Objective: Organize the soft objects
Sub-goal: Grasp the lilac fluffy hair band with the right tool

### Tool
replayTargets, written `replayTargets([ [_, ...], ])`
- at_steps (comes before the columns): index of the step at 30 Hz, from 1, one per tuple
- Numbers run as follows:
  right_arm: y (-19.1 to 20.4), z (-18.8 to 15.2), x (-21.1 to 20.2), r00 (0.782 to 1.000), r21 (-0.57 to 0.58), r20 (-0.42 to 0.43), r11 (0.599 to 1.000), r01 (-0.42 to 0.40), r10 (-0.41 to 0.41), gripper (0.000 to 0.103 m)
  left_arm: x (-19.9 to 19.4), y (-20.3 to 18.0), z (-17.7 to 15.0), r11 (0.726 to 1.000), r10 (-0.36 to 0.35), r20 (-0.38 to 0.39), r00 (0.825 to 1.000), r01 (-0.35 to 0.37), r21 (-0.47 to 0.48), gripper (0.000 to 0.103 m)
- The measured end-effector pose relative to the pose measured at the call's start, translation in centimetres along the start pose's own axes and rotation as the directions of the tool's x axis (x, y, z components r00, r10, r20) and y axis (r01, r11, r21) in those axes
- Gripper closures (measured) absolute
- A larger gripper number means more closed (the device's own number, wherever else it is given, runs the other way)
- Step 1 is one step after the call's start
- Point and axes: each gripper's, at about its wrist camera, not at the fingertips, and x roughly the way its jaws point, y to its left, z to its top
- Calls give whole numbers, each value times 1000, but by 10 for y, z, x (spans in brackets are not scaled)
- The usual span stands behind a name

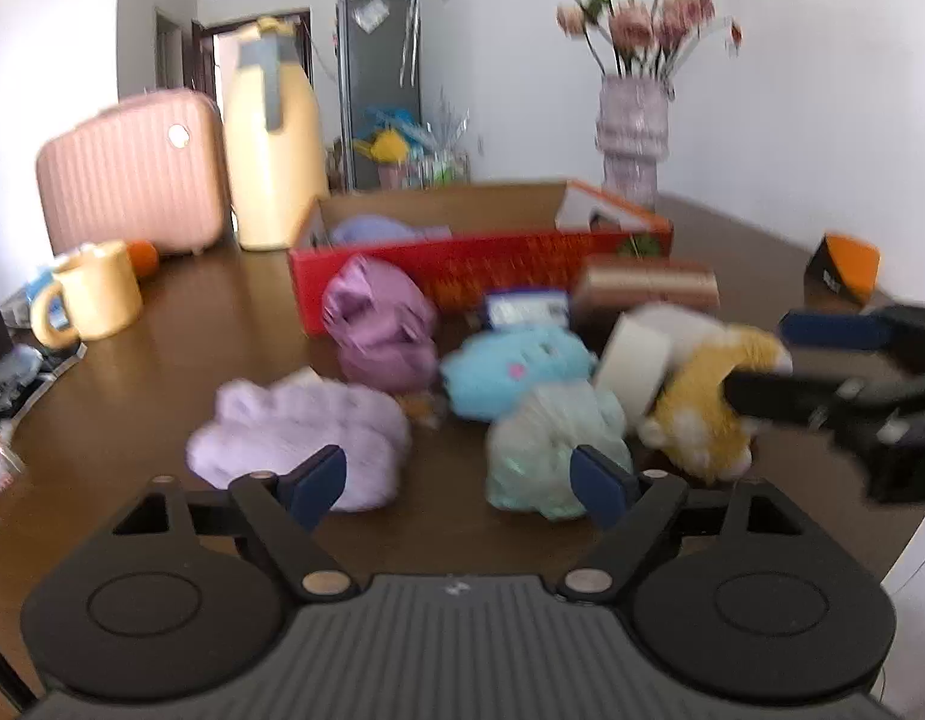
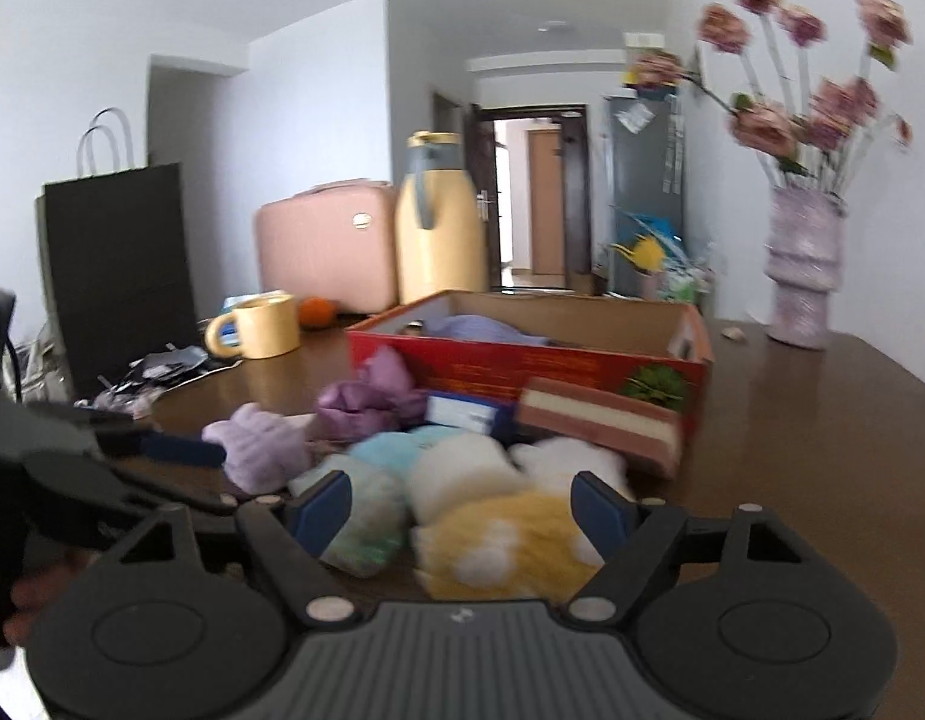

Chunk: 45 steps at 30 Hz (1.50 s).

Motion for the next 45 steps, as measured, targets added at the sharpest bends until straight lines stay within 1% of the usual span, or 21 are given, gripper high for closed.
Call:
replayTargets([
  [3,16,6,11,999,-19,0,999,-37,37,25,-11,19,3,1000,10,57,998,-9,-11,14],
  [5,26,9,18,999,-24,-5,998,-54,54,26,-10,37,6,997,81,76,994,-80,-20,14],
  [7,34,12,24,998,-24,-16,997,-68,68,28,-1,60,11,987,152,64,986,-149,-51,15],
  [8,39,15,29,997,-14,-27,997,-74,74,32,7,77,13,984,163,53,985,-158,-87,19],
  [10,48,20,40,994,26,-54,995,-93,94,40,19,105,18,974,157,16,987,-152,-170,35],
  [11,53,23,47,991,55,-61,992,-114,117,44,23,119,19,969,126,9,992,-121,-215,45],
  [13,64,27,64,985,95,-85,985,-141,149,49,32,145,20,946,31,-17,999,-35,-322,50],
  [16,87,31,89,983,61,-126,990,-130,137,61,42,168,15,917,-91,-18,996,77,-392,63],
  [18,99,32,111,978,71,-173,992,-104,115,62,49,173,9,913,-135,-53,989,104,-395,74],
  [20,108,30,132,971,83,-221,994,-72,89,63,52,174,4,904,-180,-60,982,141,-403,85],
  [22,116,28,141,972,69,-229,997,-42,57,68,49,175,0,891,-207,-53,977,166,-423,88],
  [24,120,26,140,974,65,-222,997,-30,44,80,47,177,-4,883,-217,-49,975,175,-436,90],
  [27,120,25,129,975,72,-214,997,-42,56,84,37,177,-8,876,-218,-43,975,176,-449,91],
  [30,125,25,97,978,42,-200,998,-55,63,84,14,172,-12,863,-233,-18,972,199,-465,91],
  [34,125,19,47,969,10,-232,997,-82,83,83,-23,152,-26,852,-273,-13,962,235,-468,90],
  [38,109,-2,16,956,46,-286,997,-54,65,81,-47,116,-47,867,-312,-37,949,268,-421,86],
  [40,103,-11,13,959,75,-281,997,-24,44,75,-51,102,-54,883,-309,-47,950,269,-385,84],
  [41,102,-12,8,964,87,-261,996,-17,39,73,-51,99,-57,892,-302,-54,952,262,-369,80],
  [42,102,-12,3,971,91,-238,996,-16,38,72,-53,97,-59,898,-299,-57,952,261,-356,67],
  [44,101,-10,-4,979,90,-199,996,-15,32,67,-58,99,-57,902,-290,-49,956,256,-348,52],
  [45,99,-10,-5,982,100,-189,995,-8,27,67,-62,100,-56,904,-277,-33,960,249,-346,52],
])
